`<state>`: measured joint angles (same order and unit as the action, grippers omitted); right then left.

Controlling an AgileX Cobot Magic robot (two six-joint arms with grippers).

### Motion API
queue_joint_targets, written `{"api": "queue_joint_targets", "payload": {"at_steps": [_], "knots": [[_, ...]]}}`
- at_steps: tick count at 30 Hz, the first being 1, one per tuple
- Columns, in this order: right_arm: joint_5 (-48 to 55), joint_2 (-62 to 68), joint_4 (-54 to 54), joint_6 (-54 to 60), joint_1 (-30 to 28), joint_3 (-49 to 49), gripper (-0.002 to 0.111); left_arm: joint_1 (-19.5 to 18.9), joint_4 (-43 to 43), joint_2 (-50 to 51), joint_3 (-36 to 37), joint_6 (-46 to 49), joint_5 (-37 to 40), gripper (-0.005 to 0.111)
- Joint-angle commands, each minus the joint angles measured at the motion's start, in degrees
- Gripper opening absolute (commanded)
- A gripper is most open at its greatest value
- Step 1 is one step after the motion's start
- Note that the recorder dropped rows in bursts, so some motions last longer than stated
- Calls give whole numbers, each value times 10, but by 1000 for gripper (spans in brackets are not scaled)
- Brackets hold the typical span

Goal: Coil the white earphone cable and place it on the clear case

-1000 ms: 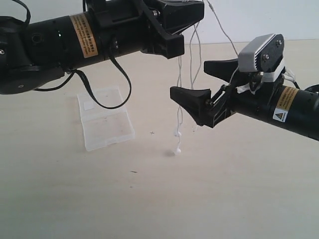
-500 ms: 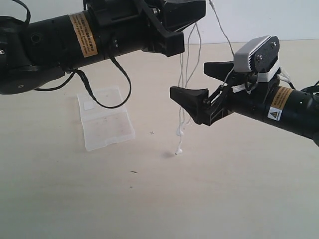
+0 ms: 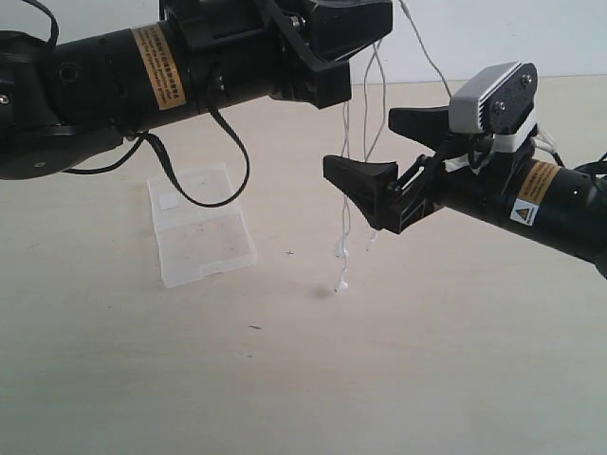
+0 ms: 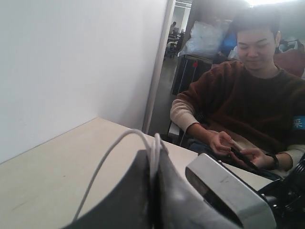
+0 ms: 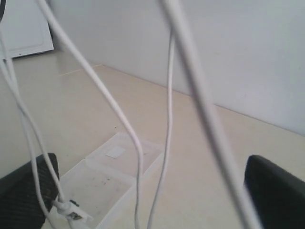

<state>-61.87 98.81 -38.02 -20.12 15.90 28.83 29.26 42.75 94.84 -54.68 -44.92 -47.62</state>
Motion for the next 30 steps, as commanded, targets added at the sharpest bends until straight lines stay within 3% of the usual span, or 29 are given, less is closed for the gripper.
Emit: {"api": "queue_joint_targets", "payload": {"at_steps": [1,6,16,30], "knots": [[-8,1,7,6,1,2,103,0,1,-2,1,-5,-12,0],[-8,1,0,3,1,2,98,0,1,-2,1,-5,-14,0],[28,1,51,15,41,2,70,0,0,-2,1,-5,-14,0],[63,-1,50,18,41,2,9,-1,-1,-2,1,-5,-14,0]]}}
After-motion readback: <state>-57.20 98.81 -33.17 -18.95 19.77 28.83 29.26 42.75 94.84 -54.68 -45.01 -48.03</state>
